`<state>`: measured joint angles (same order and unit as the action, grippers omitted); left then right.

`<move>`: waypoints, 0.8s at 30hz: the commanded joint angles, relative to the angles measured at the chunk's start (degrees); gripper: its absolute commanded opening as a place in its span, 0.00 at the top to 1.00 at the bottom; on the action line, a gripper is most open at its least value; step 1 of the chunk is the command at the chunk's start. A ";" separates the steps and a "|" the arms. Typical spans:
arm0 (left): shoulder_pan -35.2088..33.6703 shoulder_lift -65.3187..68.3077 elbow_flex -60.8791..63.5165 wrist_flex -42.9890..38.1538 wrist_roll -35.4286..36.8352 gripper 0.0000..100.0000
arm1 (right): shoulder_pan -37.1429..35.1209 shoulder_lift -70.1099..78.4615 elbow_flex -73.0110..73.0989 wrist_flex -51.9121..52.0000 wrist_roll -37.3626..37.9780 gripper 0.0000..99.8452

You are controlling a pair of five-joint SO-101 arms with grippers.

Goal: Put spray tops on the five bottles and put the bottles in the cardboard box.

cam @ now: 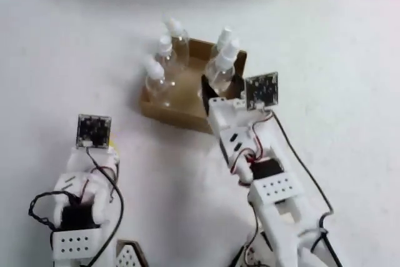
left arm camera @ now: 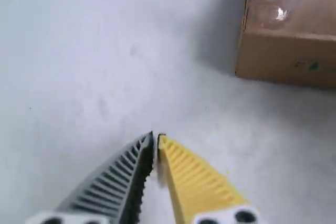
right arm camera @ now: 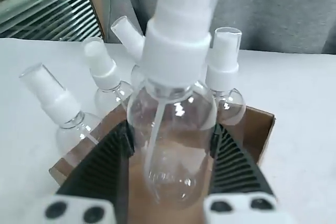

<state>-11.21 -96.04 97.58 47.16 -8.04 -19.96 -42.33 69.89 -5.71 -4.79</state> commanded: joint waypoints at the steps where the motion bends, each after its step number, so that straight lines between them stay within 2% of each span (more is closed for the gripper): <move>1: 1.01 -0.13 -0.18 0.53 -0.79 0.98 | 0.75 2.24 -5.10 -1.45 1.05 0.98; 4: 2.42 -0.13 -0.18 2.73 -3.87 0.98 | 0.57 4.62 -5.80 -1.71 4.84 0.98; 6: 3.21 -0.13 -0.18 3.25 -5.19 0.98 | 0.57 6.20 -6.59 -1.71 4.48 0.98; 13: 3.12 -0.13 -0.18 3.16 -5.10 0.98 | 0.66 11.21 -8.44 -2.15 4.31 0.98; 24: 3.12 -0.13 -0.18 3.08 -5.27 0.98 | 0.66 19.65 -8.70 -9.63 4.66 0.98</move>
<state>-8.92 -96.04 97.58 50.15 -12.70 -20.04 -22.99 64.70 -12.84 -0.92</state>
